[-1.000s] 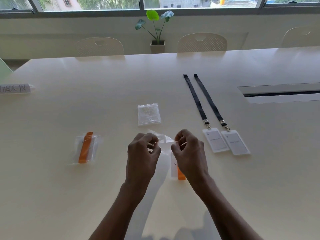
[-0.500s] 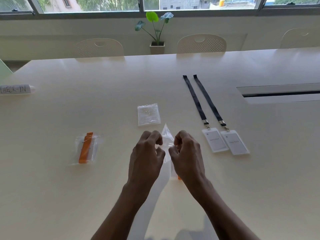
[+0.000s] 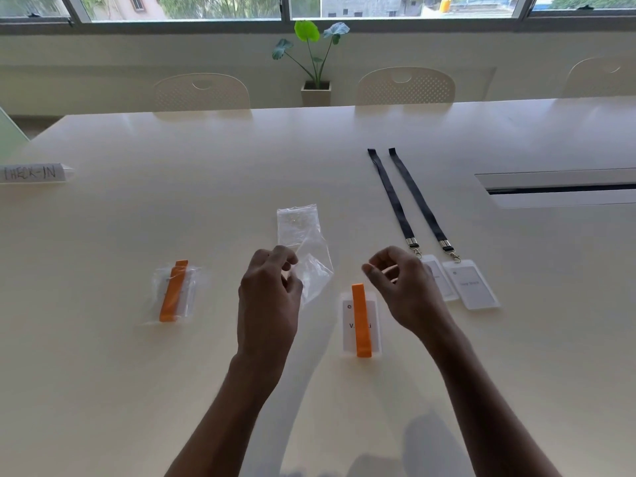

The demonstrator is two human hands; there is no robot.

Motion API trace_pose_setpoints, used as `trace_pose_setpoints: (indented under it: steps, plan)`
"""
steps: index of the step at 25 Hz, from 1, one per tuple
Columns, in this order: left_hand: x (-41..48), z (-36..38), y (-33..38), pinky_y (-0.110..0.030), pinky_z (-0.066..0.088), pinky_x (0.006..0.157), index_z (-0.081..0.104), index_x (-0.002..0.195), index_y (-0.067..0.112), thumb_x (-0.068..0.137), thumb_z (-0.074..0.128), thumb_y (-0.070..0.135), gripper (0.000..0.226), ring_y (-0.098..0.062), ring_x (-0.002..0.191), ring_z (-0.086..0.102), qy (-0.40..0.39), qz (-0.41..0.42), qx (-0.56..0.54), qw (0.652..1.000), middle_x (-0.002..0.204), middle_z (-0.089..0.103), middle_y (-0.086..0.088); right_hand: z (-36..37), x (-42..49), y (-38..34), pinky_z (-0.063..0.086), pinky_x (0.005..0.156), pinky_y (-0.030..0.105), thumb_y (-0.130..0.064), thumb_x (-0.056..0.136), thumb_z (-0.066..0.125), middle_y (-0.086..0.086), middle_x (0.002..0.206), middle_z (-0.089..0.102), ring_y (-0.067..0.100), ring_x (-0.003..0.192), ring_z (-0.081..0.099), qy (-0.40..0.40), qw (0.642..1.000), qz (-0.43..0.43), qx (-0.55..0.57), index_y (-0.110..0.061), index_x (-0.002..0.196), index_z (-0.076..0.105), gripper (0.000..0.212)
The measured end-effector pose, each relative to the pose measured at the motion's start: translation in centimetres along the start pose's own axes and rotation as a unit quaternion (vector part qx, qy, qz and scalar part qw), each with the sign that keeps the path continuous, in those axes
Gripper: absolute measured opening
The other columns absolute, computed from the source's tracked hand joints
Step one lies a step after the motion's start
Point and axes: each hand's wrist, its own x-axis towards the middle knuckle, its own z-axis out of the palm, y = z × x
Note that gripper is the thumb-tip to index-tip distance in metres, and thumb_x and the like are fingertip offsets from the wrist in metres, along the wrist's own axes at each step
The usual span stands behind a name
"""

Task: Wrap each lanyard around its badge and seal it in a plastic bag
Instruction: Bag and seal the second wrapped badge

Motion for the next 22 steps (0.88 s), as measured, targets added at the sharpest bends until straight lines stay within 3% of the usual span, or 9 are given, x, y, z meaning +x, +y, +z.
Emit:
trace_pose_setpoints:
  steps: [4, 8, 12, 16, 18, 22]
  plan:
    - [0.7, -0.1, -0.2, -0.020, 0.050, 0.068, 0.076, 0.101, 0.012, 0.091, 0.076, 0.002, 0.014, -0.012, 0.065, 0.063, 0.007, 0.005, 0.024, 1.000, 0.099, 0.068, -0.004, 0.6, 0.7, 2.2, 0.058, 0.094, 0.041, -0.050, 0.093, 0.072, 0.003, 0.134, 0.061, 0.019, 0.114, 0.064, -0.126, 0.982, 0.056, -0.133, -0.027, 0.138, 0.057, 0.053]
    - [1.0, 0.0, -0.2, -0.022, 0.049, 0.068, 0.078, 0.103, 0.011, 0.092, 0.077, 0.008, 0.012, -0.016, 0.066, 0.064, -0.001, 0.006, 0.043, 0.999, 0.098, 0.071, -0.005, 2.9, 0.5, 2.4, 0.054, 0.103, 0.043, -0.052, 0.089, 0.075, 0.004, 0.139, 0.056, 0.024, 0.123, 0.060, -0.200, 0.963, 0.076, -0.162, -0.025, 0.145, 0.053, 0.066]
    - [1.4, 0.1, -0.5, -0.019, 0.048, 0.070, 0.080, 0.104, 0.009, 0.091, 0.078, 0.006, 0.014, -0.015, 0.067, 0.064, -0.001, 0.005, 0.035, 0.999, 0.096, 0.071, -0.007, 3.7, 0.6, 2.5, 0.056, 0.096, 0.037, -0.044, 0.087, 0.080, 0.005, 0.129, 0.063, 0.020, 0.108, 0.062, -0.202, 0.963, 0.111, -0.138, -0.019, 0.136, 0.057, 0.060]
    - [1.7, 0.0, -1.0, -0.026, 0.057, 0.073, 0.080, 0.105, 0.009, 0.091, 0.077, 0.004, 0.015, -0.016, 0.070, 0.066, 0.004, 0.001, 0.025, 1.000, 0.096, 0.070, -0.006, 2.6, 1.0, 2.1, 0.062, 0.076, 0.034, -0.030, 0.086, 0.084, 0.005, 0.110, 0.065, 0.020, 0.093, 0.070, -0.222, 0.961, 0.163, 0.012, -0.018, 0.118, 0.057, 0.043]
    - [1.8, 0.1, -1.2, -0.026, 0.058, 0.075, 0.079, 0.106, 0.009, 0.091, 0.076, 0.004, 0.016, -0.016, 0.071, 0.066, 0.009, 0.000, 0.026, 1.000, 0.097, 0.069, -0.005, 1.5, 1.0, 1.4, 0.060, 0.066, 0.030, -0.025, 0.088, 0.082, 0.004, 0.104, 0.066, 0.020, 0.088, 0.071, -0.195, 0.967, 0.149, 0.069, -0.019, 0.113, 0.059, 0.035]
    - [1.9, 0.4, -1.5, -0.021, 0.053, 0.073, 0.079, 0.105, 0.008, 0.091, 0.076, 0.003, 0.015, -0.015, 0.072, 0.065, 0.014, -0.007, 0.035, 0.999, 0.097, 0.068, -0.005, -0.8, 0.6, -0.6, 0.064, 0.066, 0.027, -0.022, 0.094, 0.075, 0.005, 0.101, 0.071, 0.019, 0.084, 0.076, -0.100, 0.975, 0.095, 0.176, -0.025, 0.101, 0.066, 0.012]
